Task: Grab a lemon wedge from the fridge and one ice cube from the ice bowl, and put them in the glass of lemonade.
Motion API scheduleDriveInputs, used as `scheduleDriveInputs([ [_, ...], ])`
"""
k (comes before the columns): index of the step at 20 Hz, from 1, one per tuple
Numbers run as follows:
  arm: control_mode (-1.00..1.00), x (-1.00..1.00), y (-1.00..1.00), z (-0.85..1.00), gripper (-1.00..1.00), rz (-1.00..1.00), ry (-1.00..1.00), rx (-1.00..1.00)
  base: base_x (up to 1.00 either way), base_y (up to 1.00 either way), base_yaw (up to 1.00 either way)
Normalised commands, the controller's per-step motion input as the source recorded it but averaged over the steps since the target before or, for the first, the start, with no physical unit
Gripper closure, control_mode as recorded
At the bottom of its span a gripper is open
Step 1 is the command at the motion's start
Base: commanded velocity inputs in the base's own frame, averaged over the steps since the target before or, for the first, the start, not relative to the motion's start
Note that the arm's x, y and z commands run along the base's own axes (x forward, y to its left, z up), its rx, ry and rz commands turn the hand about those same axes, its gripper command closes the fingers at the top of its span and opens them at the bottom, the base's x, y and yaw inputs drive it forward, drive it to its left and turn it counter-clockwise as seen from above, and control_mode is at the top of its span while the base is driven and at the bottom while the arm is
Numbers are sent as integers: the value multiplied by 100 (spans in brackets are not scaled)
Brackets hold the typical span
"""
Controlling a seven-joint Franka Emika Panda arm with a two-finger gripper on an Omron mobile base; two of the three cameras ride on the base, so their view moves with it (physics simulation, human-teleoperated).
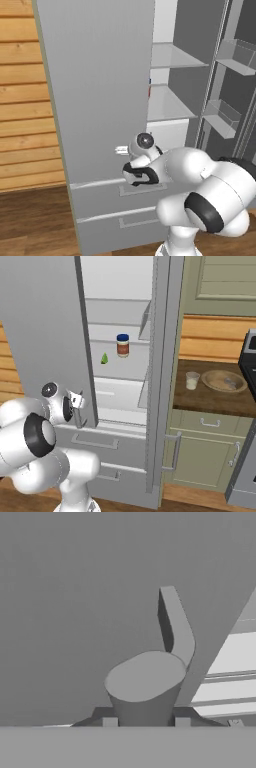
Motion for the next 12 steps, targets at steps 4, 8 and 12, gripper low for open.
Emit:
scheduleDriveInputs([
  [4,-100,-50,71,6,100,0,0,-3,0,0,0],
  [8,-100,-78,73,28,100,2,0,-3,0,0,0],
  [12,-100,-99,71,54,100,4,0,-3,0,0,0],
])
